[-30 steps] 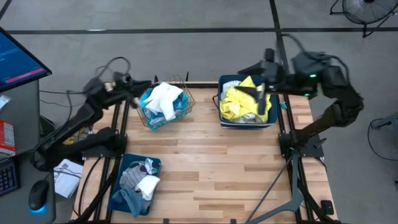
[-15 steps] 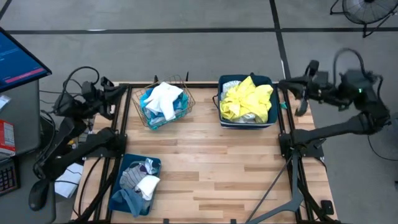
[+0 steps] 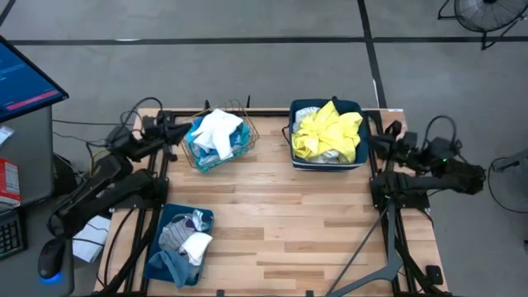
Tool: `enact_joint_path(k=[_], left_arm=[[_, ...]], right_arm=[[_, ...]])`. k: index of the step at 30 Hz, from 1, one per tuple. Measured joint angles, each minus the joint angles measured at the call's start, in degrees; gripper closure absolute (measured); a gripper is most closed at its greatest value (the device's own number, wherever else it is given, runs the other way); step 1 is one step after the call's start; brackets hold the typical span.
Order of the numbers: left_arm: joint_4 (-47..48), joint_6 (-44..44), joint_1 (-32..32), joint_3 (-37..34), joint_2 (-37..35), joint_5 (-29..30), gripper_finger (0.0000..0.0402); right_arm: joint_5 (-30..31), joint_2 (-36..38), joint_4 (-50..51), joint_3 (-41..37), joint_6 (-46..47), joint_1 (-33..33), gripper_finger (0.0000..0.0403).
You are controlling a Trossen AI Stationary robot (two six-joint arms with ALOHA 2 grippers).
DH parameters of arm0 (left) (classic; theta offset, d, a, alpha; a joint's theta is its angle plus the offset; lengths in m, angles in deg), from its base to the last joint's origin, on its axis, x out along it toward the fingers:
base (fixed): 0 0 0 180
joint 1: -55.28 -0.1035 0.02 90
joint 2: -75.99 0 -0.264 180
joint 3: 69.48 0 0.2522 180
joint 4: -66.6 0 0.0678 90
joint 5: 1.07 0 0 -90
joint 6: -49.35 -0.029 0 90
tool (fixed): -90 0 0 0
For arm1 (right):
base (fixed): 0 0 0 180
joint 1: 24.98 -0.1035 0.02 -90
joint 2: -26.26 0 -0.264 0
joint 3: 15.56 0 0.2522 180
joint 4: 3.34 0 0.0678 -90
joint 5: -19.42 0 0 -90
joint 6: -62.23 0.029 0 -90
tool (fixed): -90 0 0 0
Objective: Pick & Place Cloths
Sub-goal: Return to Home Position
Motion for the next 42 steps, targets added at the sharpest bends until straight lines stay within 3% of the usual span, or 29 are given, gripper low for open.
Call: enact_joint_path(k=[4,6,8,12,20,22,30,42], left_arm=[[-2.76,-0.93,2.83,-3.75,-0.03,0.08,0.0401],[-2.96,-1.13,4.33,-5.32,0.12,0.60,0.0401],[-3.76,-1.08,6.28,-7.01,0.39,1.54,0.0401],[-6.75,0.32,11.44,-10.75,0.39,4.82,0.0401],[-12.88,0.29,22.26,-16.80,0.37,13.31,0.0401],[-13.16,0.29,24.23,-17.62,0.52,13.65,0.0401],[-14.30,1.11,31.46,-18.41,0.37,12.89,0.0401],[-14.83,3.23,37.60,-21.50,0.37,17.05,0.0401]], right_arm=[[-0.22,-2.48,-3.37,-1.99,-2.49,0.14,0.0402],[-0.89,-1.59,-0.47,-4.02,-2.14,0.07,0.0402],[-3.67,-0.02,-4.16,-4.63,-2.02,0.07,0.0402],[-7.26,-0.01,-1.44,-7.04,-0.73,0.07,0.0403],[-8.61,0.18,-8.10,-13.78,0.50,0.10,0.0403],[-9.45,0.16,-7.85,-16.25,0.48,0.07,0.0403],[-12.13,0.20,-22.04,-26.26,1.54,0.12,0.0403],[-15.35,0.14,-21.15,-26.91,2.28,0.07,0.0403]])
